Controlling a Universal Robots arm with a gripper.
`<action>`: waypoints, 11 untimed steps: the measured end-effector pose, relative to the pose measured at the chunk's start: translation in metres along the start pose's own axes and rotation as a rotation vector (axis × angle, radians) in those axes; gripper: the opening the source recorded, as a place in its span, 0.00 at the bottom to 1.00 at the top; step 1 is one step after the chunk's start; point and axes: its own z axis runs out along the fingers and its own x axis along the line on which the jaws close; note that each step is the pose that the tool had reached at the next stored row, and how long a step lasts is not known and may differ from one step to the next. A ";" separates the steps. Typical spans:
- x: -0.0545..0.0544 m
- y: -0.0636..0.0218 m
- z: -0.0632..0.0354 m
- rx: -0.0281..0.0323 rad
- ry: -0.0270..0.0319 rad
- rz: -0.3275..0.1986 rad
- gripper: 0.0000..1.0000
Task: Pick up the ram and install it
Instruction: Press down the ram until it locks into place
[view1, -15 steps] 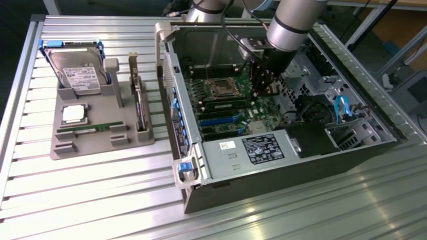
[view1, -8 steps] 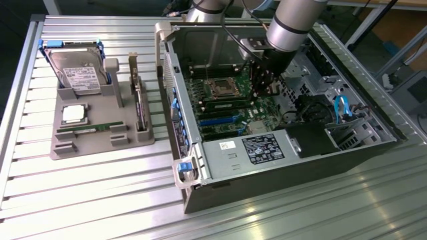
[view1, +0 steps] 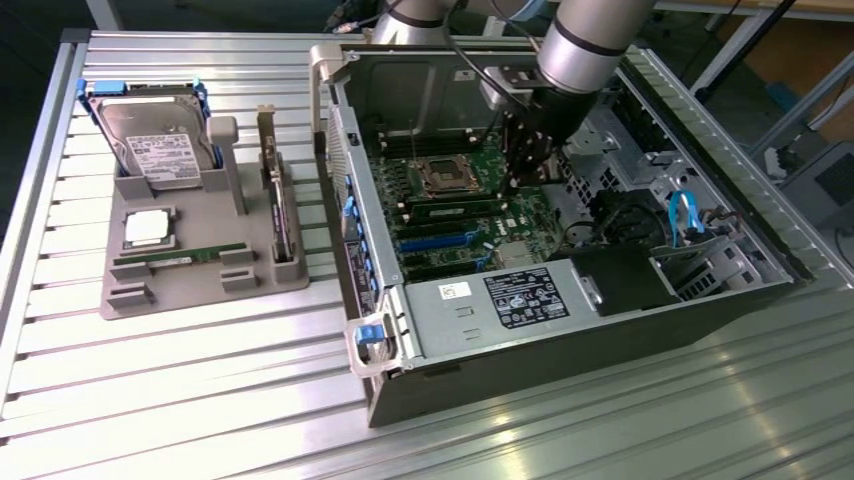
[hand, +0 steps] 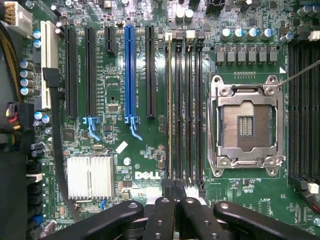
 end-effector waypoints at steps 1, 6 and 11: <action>0.000 0.0001 -0.0015 0.0000 0.0000 0.000 0.10; 0.000 0.0028 -0.0017 0.0000 0.0001 0.000 0.10; 0.000 0.0226 -0.0006 0.0000 -0.0001 0.000 0.10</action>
